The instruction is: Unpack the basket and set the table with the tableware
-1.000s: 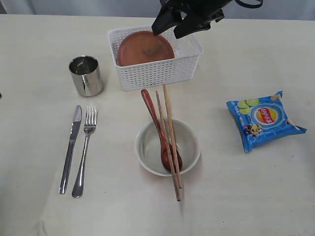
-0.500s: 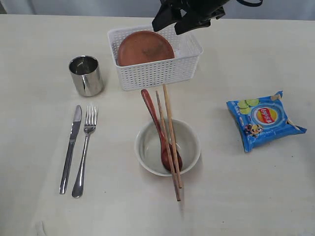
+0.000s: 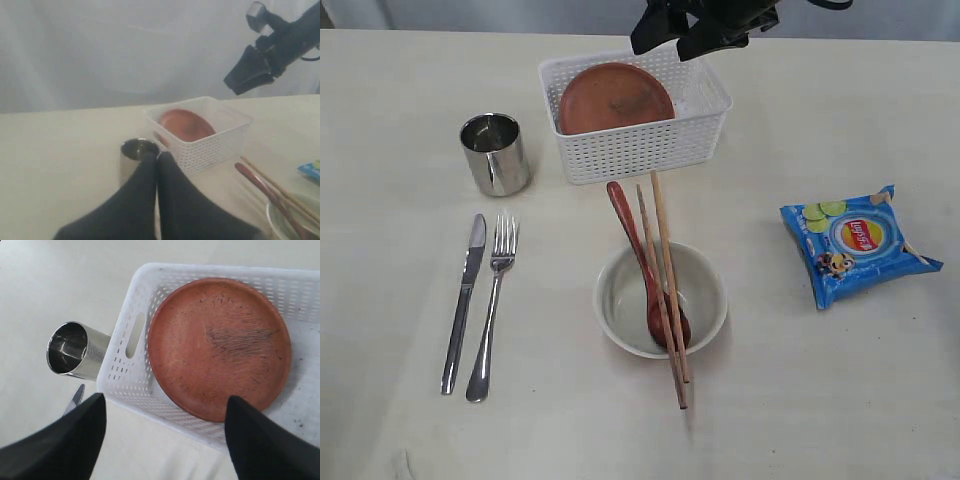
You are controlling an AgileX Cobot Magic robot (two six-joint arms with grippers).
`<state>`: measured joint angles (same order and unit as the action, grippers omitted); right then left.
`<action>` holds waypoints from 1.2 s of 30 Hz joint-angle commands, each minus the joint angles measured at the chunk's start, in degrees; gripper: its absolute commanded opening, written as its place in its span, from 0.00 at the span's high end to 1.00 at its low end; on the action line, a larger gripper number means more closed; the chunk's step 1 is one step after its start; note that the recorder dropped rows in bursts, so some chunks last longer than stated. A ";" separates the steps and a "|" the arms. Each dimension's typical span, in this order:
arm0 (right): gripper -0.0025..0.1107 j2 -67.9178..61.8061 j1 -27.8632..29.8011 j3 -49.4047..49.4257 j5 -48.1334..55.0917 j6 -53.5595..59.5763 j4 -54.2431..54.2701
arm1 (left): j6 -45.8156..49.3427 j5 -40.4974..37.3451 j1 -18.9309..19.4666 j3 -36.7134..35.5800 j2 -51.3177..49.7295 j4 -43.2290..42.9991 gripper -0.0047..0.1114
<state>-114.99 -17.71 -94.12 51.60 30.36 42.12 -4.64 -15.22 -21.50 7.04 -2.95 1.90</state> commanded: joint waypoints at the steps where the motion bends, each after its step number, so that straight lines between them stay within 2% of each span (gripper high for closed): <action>1: 0.41 0.57 0.12 -0.37 -0.52 0.51 0.21 | -8.94 -1.34 0.19 -0.31 0.39 -10.91 0.96; 13: 0.41 0.57 0.12 -0.37 -0.58 0.80 0.21 | -8.84 -1.66 0.27 -3.01 0.39 -13.60 0.96; 17: 0.41 0.57 0.12 -0.37 -0.58 0.80 0.21 | -8.84 1.32 0.27 -5.47 0.39 -13.60 0.96; 23: 0.41 0.57 0.12 -0.37 -0.58 0.80 0.21 | -8.84 3.90 0.27 -7.04 0.39 -11.82 0.96; 31: 0.41 0.57 0.12 -0.37 -0.58 0.80 0.21 | -4.43 3.22 0.41 -7.04 0.39 -9.36 0.96; 33: 0.41 0.57 0.12 -0.37 -0.58 0.80 0.21 | -1.75 3.10 2.19 -7.04 0.39 -5.86 0.96; 36: 0.41 0.57 0.12 -0.37 -0.58 0.51 0.21 | 2.10 2.98 7.52 -7.04 0.39 -2.67 0.96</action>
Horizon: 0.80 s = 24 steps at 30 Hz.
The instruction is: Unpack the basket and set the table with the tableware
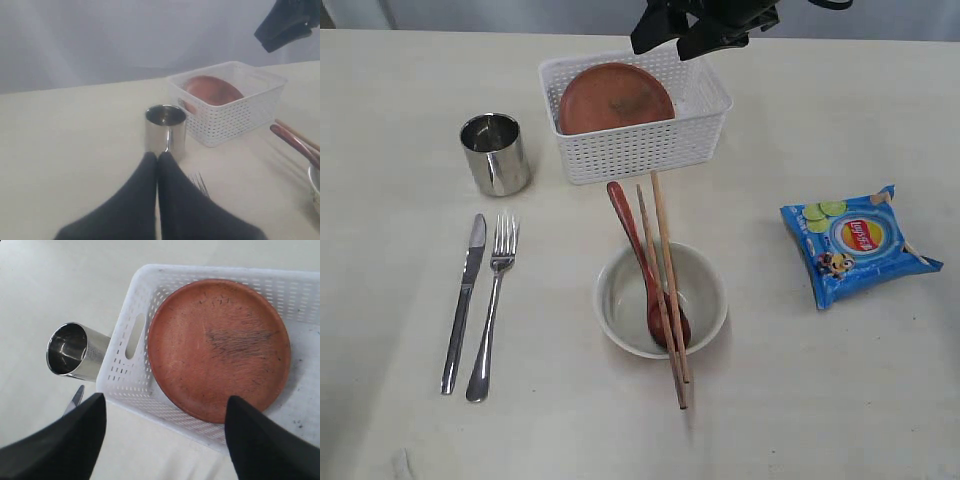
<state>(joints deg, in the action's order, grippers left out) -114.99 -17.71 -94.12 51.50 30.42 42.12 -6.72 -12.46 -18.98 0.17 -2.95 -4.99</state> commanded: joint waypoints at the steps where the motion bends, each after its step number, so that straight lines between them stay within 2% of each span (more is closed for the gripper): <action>1: 0.41 0.57 0.12 -0.37 -0.48 0.45 0.21 | 4.17 0.09 6.62 -0.17 0.39 4.21 0.96; 6: 0.41 0.57 0.12 -0.37 -0.48 0.45 0.21 | 3.47 -2.67 10.79 -0.17 2.95 -3.42 0.96; 13: 0.41 0.57 0.12 -0.37 -0.36 0.48 0.04 | 1.33 -6.17 11.08 -0.17 2.95 -4.74 0.96; 24: 0.41 0.57 0.12 -0.37 -0.46 0.48 0.04 | 2.30 -6.17 11.08 -0.17 2.95 -4.61 0.96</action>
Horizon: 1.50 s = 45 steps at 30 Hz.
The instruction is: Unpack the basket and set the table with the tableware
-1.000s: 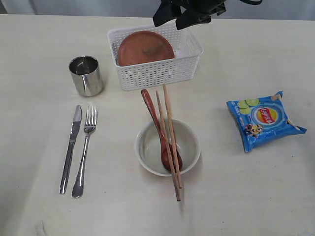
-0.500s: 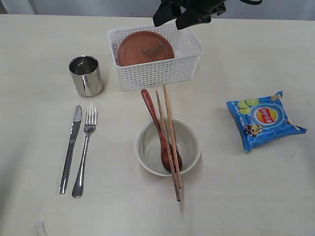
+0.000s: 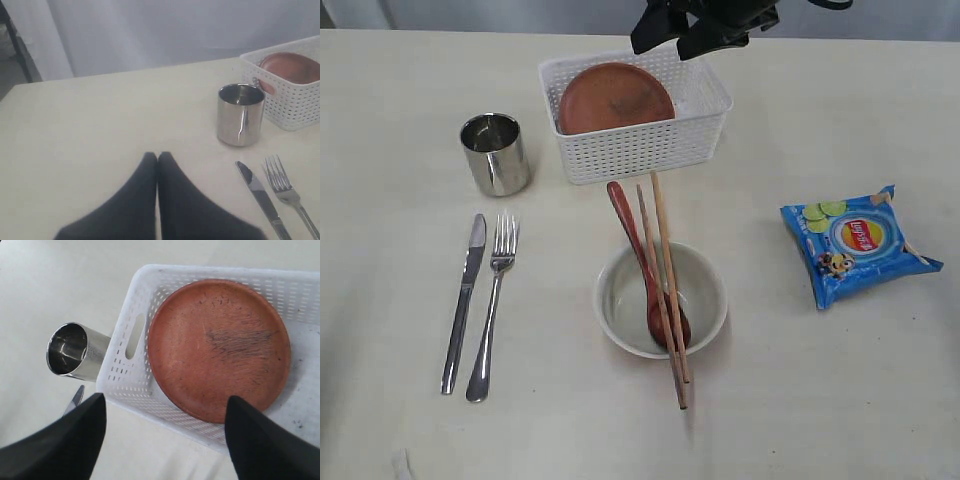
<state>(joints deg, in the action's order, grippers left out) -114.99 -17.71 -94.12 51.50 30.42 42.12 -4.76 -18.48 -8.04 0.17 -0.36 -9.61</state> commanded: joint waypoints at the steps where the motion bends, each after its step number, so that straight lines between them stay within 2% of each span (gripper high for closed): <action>1: 0.41 0.57 0.12 -0.37 -0.44 0.61 0.04 | 0.91 -0.14 0.14 -0.17 0.36 0.01 0.96; 26: 0.41 0.57 0.12 -0.37 -0.44 0.14 0.04 | 0.93 -0.14 0.14 -0.17 0.36 0.12 0.96; 29: 0.41 0.57 0.12 -0.37 -4.47 -0.55 1.47 | 0.93 -0.14 0.14 -0.17 0.36 0.12 0.96; 33: 0.41 0.57 0.12 -0.37 -2.32 -0.64 2.98 | 0.93 -0.02 0.14 -0.17 0.36 0.13 0.96; 37: 0.41 0.57 0.12 -0.37 -6.18 -1.35 3.06 | 0.93 -0.02 0.14 -0.17 0.36 0.13 0.96; 45: 0.41 0.08 0.12 -0.37 -6.64 -4.19 4.36 | 0.93 -0.02 0.14 -0.17 0.36 0.13 0.96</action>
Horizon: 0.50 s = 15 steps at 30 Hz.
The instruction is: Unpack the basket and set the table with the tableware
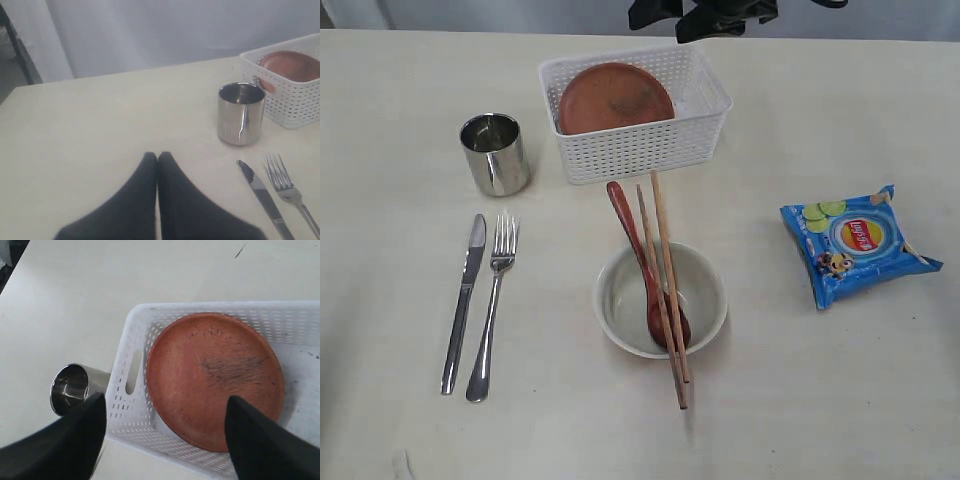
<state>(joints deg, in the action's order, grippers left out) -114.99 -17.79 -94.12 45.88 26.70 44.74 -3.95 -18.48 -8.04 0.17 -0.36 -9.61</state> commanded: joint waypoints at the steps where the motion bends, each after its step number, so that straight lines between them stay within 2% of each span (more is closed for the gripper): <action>1: 0.41 -0.06 0.21 -0.37 -0.67 -0.47 1.90 | 0.12 -0.02 0.14 -0.17 0.36 0.13 0.96; 10: 0.41 -1.18 0.21 -1.52 -1.39 -9.08 -3.78 | 0.12 -0.02 0.14 -0.17 0.36 0.13 0.96; 15: 0.41 -7.09 1.67 -12.88 7.08 -13.43 -10.35 | 0.12 -0.02 0.14 -0.17 0.36 0.13 0.96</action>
<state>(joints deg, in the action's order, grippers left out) -119.21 -17.52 -101.29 48.71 15.38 37.20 -3.95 -18.48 -8.04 0.17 -0.36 -9.61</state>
